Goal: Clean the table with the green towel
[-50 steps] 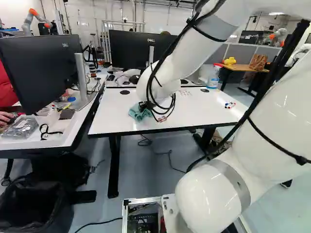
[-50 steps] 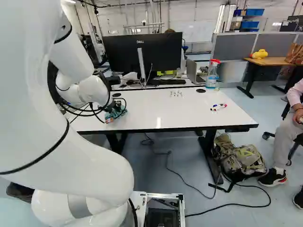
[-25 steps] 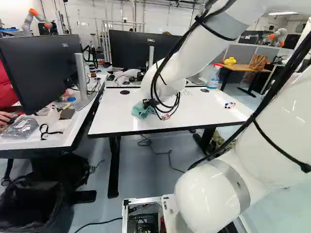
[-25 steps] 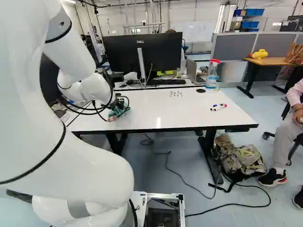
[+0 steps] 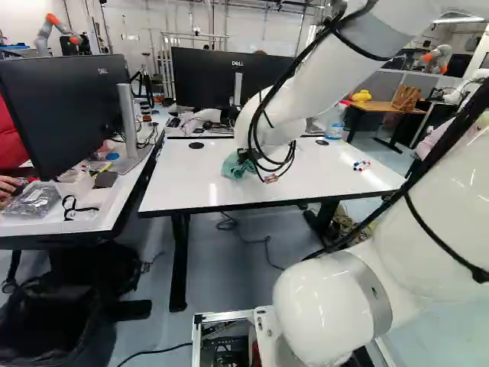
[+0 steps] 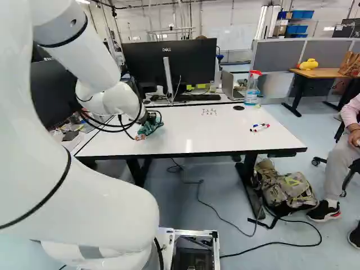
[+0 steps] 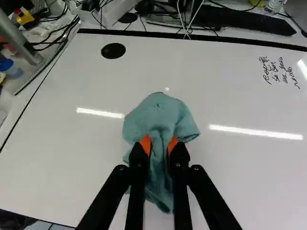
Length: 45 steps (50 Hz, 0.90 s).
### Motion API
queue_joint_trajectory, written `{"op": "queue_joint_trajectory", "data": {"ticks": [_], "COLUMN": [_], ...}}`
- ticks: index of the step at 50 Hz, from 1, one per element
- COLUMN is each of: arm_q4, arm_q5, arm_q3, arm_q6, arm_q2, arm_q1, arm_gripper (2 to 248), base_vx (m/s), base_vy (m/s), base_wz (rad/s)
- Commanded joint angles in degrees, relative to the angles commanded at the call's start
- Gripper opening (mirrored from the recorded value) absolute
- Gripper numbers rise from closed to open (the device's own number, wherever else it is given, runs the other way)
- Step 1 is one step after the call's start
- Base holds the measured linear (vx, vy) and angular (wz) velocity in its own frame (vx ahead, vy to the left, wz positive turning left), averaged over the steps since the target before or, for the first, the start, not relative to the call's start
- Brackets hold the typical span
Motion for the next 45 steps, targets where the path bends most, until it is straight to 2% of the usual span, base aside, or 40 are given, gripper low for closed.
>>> {"op": "queue_joint_trajectory", "data": {"ticks": [45], "arm_q4": [0.00], "arm_q5": [0.00], "arm_q3": [-7.16], "arm_q6": [0.00], "arm_q2": [-7.67], "arm_q1": [-9.74], "arm_gripper": [58], "base_vx": [0.000], "base_vy": [0.000], "base_wz": [0.000]}}
